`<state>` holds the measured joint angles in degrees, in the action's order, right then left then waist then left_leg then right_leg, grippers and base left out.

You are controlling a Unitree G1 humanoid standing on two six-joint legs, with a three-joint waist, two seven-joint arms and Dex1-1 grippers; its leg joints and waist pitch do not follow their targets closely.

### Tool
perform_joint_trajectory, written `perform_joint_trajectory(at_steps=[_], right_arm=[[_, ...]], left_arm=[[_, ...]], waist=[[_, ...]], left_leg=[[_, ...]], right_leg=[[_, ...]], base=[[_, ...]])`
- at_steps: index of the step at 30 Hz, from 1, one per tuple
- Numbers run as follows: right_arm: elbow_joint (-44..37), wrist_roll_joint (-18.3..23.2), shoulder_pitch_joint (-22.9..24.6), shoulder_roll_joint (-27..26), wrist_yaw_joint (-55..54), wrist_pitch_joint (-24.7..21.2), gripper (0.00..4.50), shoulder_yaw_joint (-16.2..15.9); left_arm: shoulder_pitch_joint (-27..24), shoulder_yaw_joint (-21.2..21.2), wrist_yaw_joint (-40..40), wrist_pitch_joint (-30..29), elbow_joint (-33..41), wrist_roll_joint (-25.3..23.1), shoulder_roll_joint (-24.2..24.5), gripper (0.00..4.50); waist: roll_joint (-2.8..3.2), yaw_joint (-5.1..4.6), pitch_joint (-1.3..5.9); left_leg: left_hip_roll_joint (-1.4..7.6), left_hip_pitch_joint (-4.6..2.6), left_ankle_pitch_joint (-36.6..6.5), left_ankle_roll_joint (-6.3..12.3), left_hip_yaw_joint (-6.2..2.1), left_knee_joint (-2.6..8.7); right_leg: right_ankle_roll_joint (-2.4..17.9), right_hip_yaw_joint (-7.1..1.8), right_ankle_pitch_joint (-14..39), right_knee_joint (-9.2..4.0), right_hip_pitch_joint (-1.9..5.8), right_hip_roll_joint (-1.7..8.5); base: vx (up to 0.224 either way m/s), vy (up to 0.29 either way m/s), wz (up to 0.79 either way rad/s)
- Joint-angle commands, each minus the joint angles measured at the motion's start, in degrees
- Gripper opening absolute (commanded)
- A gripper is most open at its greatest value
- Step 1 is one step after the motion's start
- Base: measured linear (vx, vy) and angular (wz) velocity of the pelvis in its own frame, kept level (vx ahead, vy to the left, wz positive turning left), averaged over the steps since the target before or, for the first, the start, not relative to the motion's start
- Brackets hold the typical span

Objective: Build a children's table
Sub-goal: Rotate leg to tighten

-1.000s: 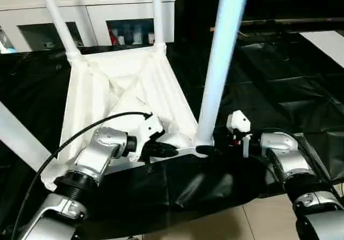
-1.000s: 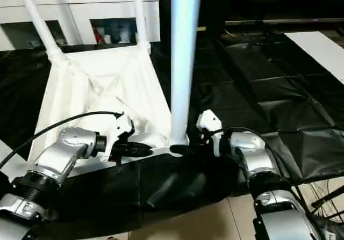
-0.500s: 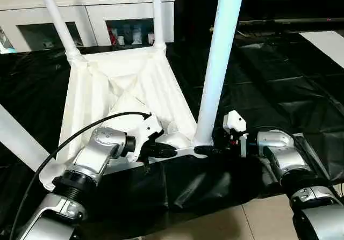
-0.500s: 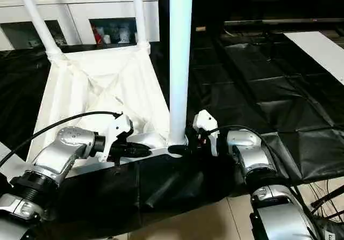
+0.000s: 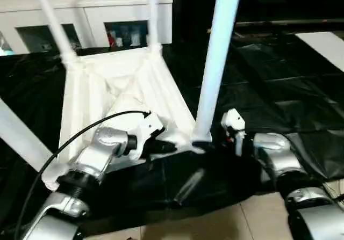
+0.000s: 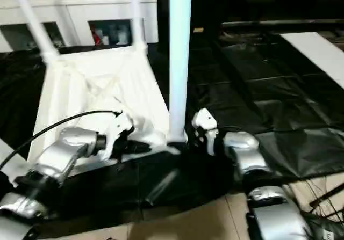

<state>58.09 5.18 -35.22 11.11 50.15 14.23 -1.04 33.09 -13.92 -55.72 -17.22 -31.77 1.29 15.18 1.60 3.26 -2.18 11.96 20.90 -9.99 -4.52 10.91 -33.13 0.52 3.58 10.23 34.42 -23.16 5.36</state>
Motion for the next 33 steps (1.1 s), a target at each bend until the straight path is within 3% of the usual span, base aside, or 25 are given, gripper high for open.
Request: perform_joint_trajectory(at_steps=[1, 7, 12, 15, 16, 19, 20, 22, 24, 25, 26, 30, 31, 33], right_arm=[[2.1, 0.6, 0.7, -4.2, -10.0, -0.5, 2.69, 1.0], [6.1, -1.9, -1.9, -11.2, -29.8, -2.2, 2.69, 2.1], [6.3, -1.9, -1.9, -13.3, -30.7, -3.0, 2.69, 2.4], [5.0, -0.1, -1.2, -12.8, -28.3, -1.5, 3.39, 3.9], [4.8, 0.0, -1.2, -12.1, -29.2, -1.0, 3.39, 4.4], [3.5, -0.1, -0.7, -10.7, -30.1, -0.7, 3.48, 5.1], [2.9, -0.6, -0.4, -10.3, -30.3, -0.3, 3.76, 4.8], [0.4, -1.8, 1.0, -8.4, -29.2, 0.5, 3.88, 3.9], [-2.5, -1.8, 2.6, -6.7, -26.6, 0.7, 3.88, 3.6], [-3.9, -1.4, 3.4, -5.9, -25.0, 0.5, 3.88, 3.7], [-6.1, -1.0, 4.7, -4.4, -22.6, 0.3, 3.88, 3.5], [-14.1, 1.4, 9.5, 0.0, -14.0, -1.5, 3.88, 2.9], [-20.3, 4.0, 13.1, 3.2, -7.8, -3.6, 3.88, 2.4], [-24.2, 5.5, 15.3, 5.2, -4.5, -5.0, 3.88, 2.0]], left_arm=[[0.6, -0.4, 4.2, -1.9, -2.9, -1.0, -2.3, 0.0], [4.1, 1.0, 14.8, -1.0, -8.1, -2.3, -7.9, 0.0], [4.7, -0.1, 13.6, 0.2, -8.7, -2.9, -8.6, 0.0], [3.7, -1.0, 10.5, 1.1, -7.3, -2.8, -7.6, 0.0], [3.4, -1.1, 9.9, 1.6, -7.3, -2.8, -7.4, 0.0], [3.2, -1.2, 9.2, 2.4, -7.5, -3.0, -7.1, 0.0], [3.1, -1.1, 8.9, 2.8, -7.5, -3.0, -7.1, 0.0], [2.9, -1.0, 8.3, 3.5, -7.1, -3.0, -7.0, 0.0], [2.7, -0.9, 7.8, 4.0, -6.8, -2.8, -7.0, 0.0], [2.6, -0.8, 7.8, 4.2, -6.7, -2.8, -7.0, 0.0], [2.6, -0.8, 7.7, 4.6, -6.6, -2.7, -7.1, 0.0], [2.3, -0.4, 7.7, 6.4, -6.2, -2.2, -7.3, 0.0], [2.2, 0.4, 8.3, 7.5, -5.6, -1.6, -7.6, 0.0], [2.1, 1.2, 9.0, 8.2, -4.9, -1.2, -7.8, 0.0]], waist=[[-0.25, -0.04, 2.76], [-0.05, -1.03, 2.55], [-0.1, -1.17, 2.61], [-0.15, -1.05, 2.74], [-0.42, -1.12, 2.86], [-0.37, -0.75, 3.03], [-0.39, -0.66, 3.05], [-0.61, -0.11, 3.2], [-0.6, 0.21, 3.28], [-0.64, 0.7, 3.43], [-0.63, 0.77, 3.43], [-0.61, 1.84, 3.22], [-0.34, 1.88, 3.21], [-0.69, 2.02, 3.11]], left_leg=[[0.82, -0.41, -18.9, 1.45, -0.71, 4.29], [0.64, -0.82, -23.2, 0.13, -1.13, 4.6], [0.7, -0.53, -24.4, 0.8, -1.31, 4.83], [0.8, -0.49, -23.7, 1.21, -1.2, 4.84], [0.86, -0.34, -22.7, 1.49, -1.12, 4.83], [1.0, -0.51, -20.0, 2.05, -0.79, 4.65], [0.96, -0.33, -19.1, 2.24, -0.76, 4.63], [0.92, -0.36, -15.9, 3.25, -0.43, 4.23], [0.9, -0.39, -14.8, 3.84, -0.34, 4.06], [0.88, -0.41, -12.6, 5.06, -0.19, 3.82], [0.83, -0.14, -11.7, 5.49, -0.25, 3.79], [0.88, -0.2, -11.7, 6.79, -0.15, 3.67], [0.87, -0.01, -12.2, 6.36, -0.27, 3.83], [0.87, 0.07, -12.9, 6.73, -0.31, 3.79]], right_leg=[[10.4, -1.62, 22.8, -5.08, 2.43, 2.61], [9.0, -1.29, 26.7, -5.86, 1.76, 2.44], [8.1, -1.27, 26.2, -6.1, 1.81, 2.52], [9.2, -1.45, 23.5, -5.88, 1.85, 2.61], [9.8, -1.55, 21.2, -5.65, 2.0, 2.59], [11.9, -1.76, 15.9, -5.08, 2.06, 2.5], [12.1, -1.74, 14.9, -4.96, 2.24, 2.53], [12.8, -1.88, 11.2, -4.58, 2.31, 2.54], [13.0, -1.95, 10.0, -4.4, 2.38, 2.52], [13.4, -1.98, 6.8, -4.1, 2.59, 2.37], [13.5, -1.94, 5.8, -3.94, 2.85, 2.36], [12.3, -1.86, 7.2, -4.38, 2.99, 2.38], [11.9, -1.81, 9.2, -4.47, 3.13, 2.48], [10.8, -1.8, 10.0, -4.76, 3.36, 2.3]], base=[[0.0, 0.0, 0.0], [0.0, 0.0, 0.0], [0.0, 0.0, 0.0], [0.0, 0.0, 0.0], [0.0, 0.0, 0.0], [0.0, 0.0, 0.0], [0.0, 0.0, 0.0], [0.052, -0.001, 0.04], [0.053, -0.008, 0.07], [0.052, -0.01, 0.07], [0.0, 0.0, 0.0], [0.0, 0.0, 0.0], [0.0, 0.0, 0.0], [0.0, 0.0, 0.0]])
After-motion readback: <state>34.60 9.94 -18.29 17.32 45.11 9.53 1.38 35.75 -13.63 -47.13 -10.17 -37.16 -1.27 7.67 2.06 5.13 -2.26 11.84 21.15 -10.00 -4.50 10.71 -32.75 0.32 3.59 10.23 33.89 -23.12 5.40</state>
